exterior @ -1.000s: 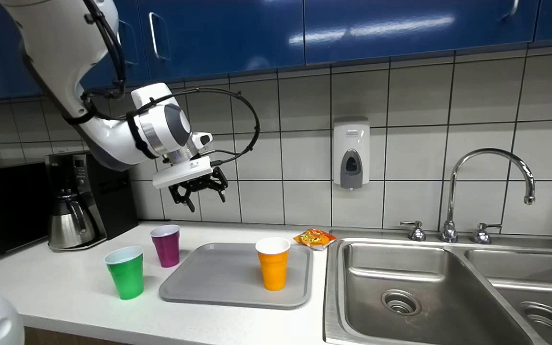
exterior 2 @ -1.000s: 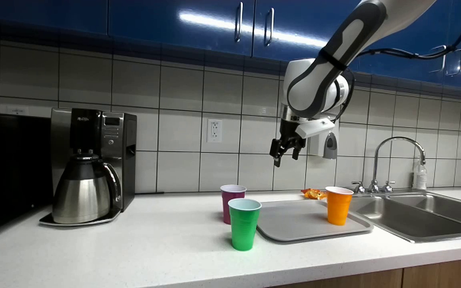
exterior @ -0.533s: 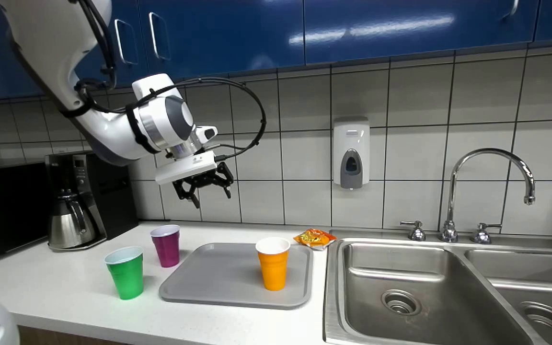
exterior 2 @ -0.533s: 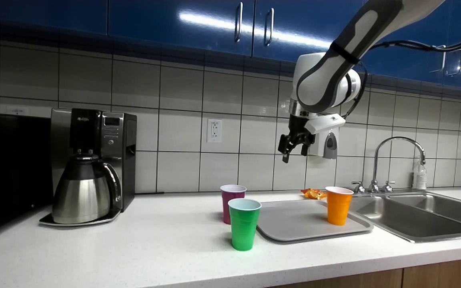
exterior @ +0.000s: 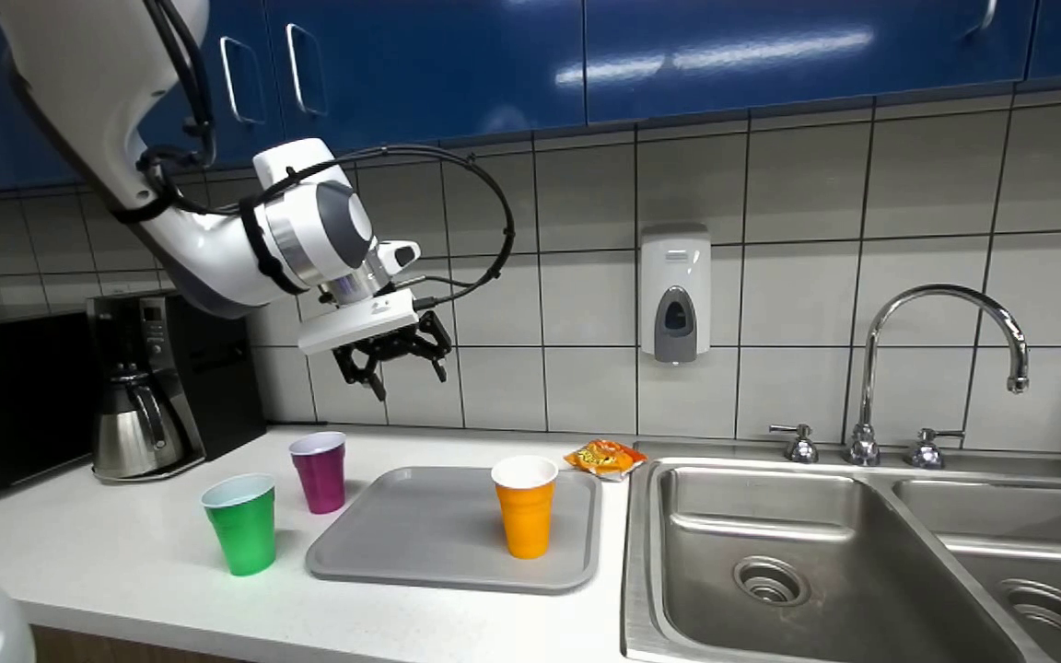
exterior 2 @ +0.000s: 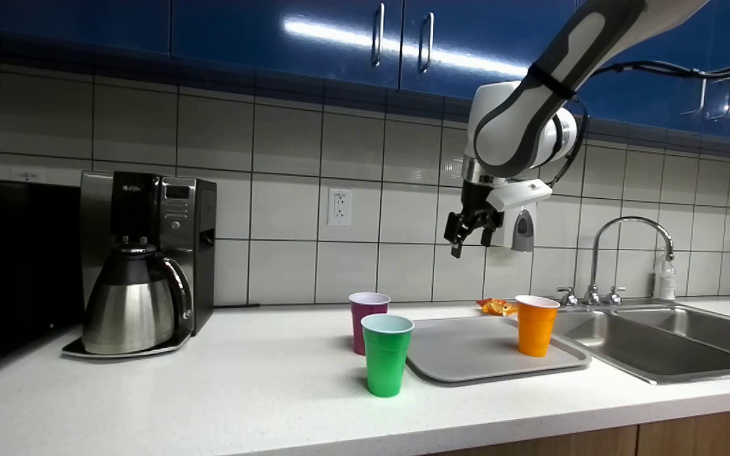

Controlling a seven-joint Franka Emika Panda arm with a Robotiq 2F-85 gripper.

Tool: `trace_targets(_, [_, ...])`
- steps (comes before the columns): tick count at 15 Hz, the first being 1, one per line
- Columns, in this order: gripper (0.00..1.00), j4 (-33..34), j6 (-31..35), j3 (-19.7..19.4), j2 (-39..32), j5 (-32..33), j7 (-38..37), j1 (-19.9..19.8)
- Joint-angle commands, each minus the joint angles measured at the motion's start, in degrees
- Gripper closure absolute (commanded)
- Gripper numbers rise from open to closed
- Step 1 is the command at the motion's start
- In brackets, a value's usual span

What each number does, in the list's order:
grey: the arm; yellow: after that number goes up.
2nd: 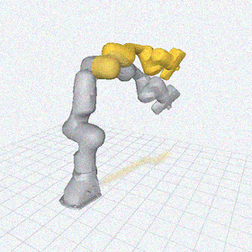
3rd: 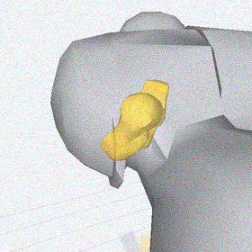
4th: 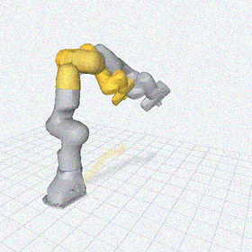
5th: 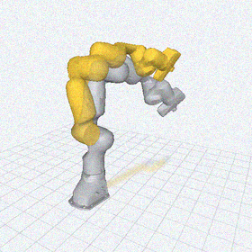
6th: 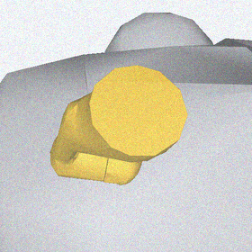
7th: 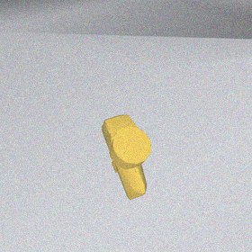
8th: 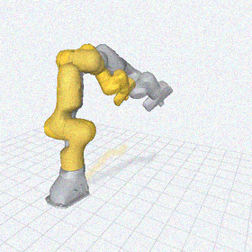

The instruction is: Remove the green, purple and orange cups from the tray

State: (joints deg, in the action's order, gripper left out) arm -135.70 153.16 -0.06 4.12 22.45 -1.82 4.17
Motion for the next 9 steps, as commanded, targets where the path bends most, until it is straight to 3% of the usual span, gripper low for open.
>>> trace_targets(1, [0.0, 0.0, -0.1, 1.2, 0.0, -0.3, 0.3, -1.2])
trace_targets(9, [0.0, -0.1, 0.0, 0.8, 0.1, -1.5, 1.9, -1.3])
